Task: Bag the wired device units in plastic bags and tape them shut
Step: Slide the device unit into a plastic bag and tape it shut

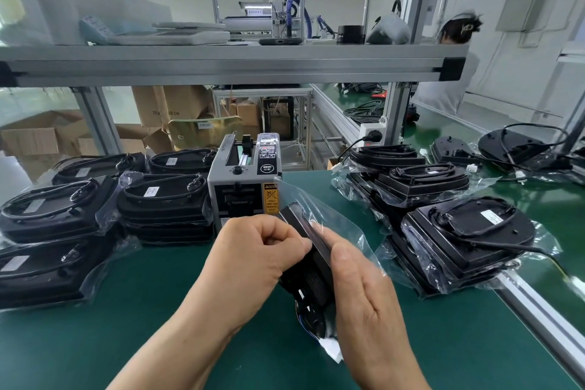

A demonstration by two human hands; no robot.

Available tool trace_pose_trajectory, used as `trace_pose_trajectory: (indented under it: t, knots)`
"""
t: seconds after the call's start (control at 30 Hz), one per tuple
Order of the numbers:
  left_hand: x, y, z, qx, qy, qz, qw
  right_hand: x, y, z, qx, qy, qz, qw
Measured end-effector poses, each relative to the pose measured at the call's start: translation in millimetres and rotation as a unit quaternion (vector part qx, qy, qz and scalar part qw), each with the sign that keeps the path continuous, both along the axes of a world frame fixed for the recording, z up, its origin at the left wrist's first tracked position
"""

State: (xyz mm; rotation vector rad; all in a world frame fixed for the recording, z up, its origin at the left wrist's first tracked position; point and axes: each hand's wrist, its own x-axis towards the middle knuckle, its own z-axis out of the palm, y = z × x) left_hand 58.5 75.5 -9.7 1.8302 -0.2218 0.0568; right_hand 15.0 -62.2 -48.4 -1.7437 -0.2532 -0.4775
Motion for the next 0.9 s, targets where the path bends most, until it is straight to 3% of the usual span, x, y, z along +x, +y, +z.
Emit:
trace_pose_trajectory:
  t: [0.4,0.9]
  knots:
    - [7.5,-2.2,-16.4,-0.036,-0.036,0.052,0.997,0.7,2.4,-2.9,0.019,-0.01,0.004,1.0]
    - [7.0,4.0,-11.8,0.051,-0.061,-0.041,0.996,0.0,-2.9,-5.5,0.048,-0.005,0.001,0.999]
